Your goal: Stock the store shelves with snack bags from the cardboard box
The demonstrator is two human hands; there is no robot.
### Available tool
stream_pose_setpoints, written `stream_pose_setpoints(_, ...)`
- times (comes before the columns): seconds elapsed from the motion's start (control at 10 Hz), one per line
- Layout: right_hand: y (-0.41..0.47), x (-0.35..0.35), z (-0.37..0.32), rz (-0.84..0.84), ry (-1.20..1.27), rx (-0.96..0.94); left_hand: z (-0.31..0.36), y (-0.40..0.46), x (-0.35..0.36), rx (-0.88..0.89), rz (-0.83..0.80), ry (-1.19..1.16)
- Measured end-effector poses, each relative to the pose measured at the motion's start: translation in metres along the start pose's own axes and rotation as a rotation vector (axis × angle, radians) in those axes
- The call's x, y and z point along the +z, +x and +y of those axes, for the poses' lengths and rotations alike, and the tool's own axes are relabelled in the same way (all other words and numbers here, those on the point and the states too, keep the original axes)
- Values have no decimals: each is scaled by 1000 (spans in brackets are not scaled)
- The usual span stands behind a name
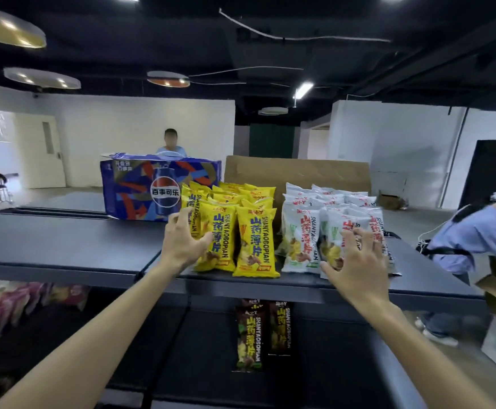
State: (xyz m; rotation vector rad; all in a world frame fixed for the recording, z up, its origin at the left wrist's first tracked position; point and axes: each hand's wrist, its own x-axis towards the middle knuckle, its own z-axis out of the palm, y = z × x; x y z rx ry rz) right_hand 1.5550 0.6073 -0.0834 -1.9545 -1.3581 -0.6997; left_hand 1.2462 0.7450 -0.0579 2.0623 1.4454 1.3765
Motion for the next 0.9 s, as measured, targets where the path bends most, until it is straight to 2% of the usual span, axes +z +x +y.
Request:
stream_pose_setpoints(0.1,-2,8,-52,-24,140,-138,-24,20,-10,8,-216,-30)
stream_pose_setpoints(0.2,1,14,-103,-290,399,-222,-36,29,-7,73,-388,-49)
stream_pose_setpoints(0.3,8,28,-129,-387,311,-204,-43,39,-1,103,-456,-134)
stream_pose_setpoints(0.6,2,42,-131,-242,251,-145,-61,40,1,108,-477,-227)
stream_pose_setpoints(0.8,-17,30,-127,-231,251,-143,-59,21,-9,103,-474,-149)
stream_pose_setpoints(0.9,-30,20,-118,-207,282,-148,-50,2,-16,133,-409,-123)
